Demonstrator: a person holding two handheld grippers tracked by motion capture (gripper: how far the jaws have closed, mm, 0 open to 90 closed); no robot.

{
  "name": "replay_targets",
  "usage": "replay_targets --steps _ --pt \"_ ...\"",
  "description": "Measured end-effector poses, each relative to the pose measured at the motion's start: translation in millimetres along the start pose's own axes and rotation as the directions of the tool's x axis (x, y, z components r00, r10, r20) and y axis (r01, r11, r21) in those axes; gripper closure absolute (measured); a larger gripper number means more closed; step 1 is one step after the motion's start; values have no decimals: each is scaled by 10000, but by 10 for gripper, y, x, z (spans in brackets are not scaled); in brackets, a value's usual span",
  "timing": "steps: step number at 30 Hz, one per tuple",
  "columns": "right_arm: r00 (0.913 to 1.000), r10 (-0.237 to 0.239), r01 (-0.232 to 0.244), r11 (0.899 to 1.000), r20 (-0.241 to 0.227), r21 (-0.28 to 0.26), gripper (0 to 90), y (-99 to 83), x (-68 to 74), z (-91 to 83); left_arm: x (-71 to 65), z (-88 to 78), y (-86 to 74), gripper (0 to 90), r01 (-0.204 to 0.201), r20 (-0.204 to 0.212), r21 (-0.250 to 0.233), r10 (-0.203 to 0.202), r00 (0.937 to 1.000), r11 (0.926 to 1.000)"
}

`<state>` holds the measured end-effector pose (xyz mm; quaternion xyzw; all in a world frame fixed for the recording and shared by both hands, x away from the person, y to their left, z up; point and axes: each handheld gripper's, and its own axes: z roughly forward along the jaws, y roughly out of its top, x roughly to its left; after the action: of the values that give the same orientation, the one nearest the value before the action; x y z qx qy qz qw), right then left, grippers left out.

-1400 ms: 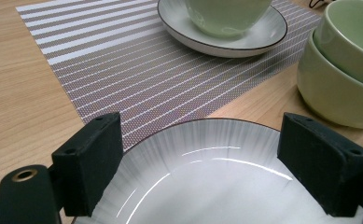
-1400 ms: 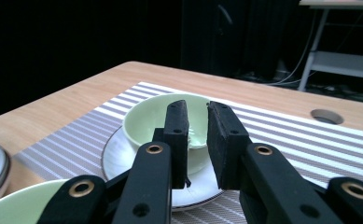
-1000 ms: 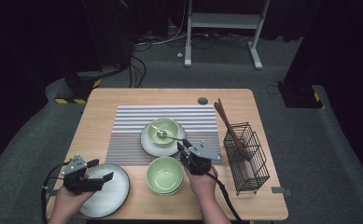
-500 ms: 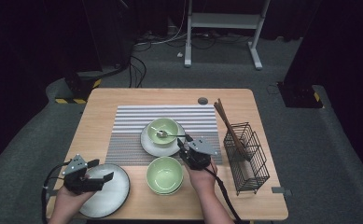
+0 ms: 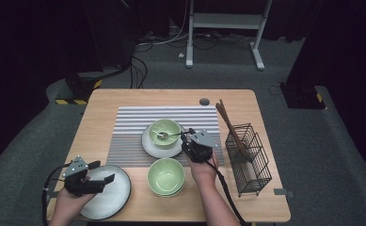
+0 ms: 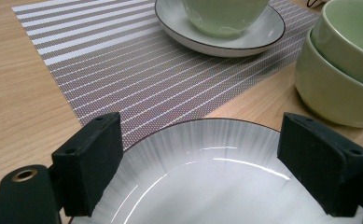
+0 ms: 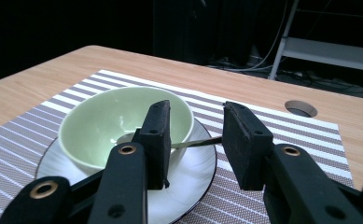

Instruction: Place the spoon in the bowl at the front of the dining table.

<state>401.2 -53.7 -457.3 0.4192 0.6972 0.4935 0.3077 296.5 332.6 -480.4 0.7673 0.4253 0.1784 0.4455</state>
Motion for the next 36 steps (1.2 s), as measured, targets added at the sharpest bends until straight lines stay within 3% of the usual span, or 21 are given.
replay_targets --steps 9,22,36 --pt "9991 60 -66 9999 415 152 607 4 -71 120 3 0 -3 147 16 15 3 -16 10000 10000" --pt "9979 242 -255 9995 605 201 607 68 -123 251 7 -4 -3 147 30 40 -19 -30 10000 10000" --pt "9963 101 -134 9992 857 384 607 132 -196 387 14 -20 4 147 89 62 -101 -88 9999 9999"
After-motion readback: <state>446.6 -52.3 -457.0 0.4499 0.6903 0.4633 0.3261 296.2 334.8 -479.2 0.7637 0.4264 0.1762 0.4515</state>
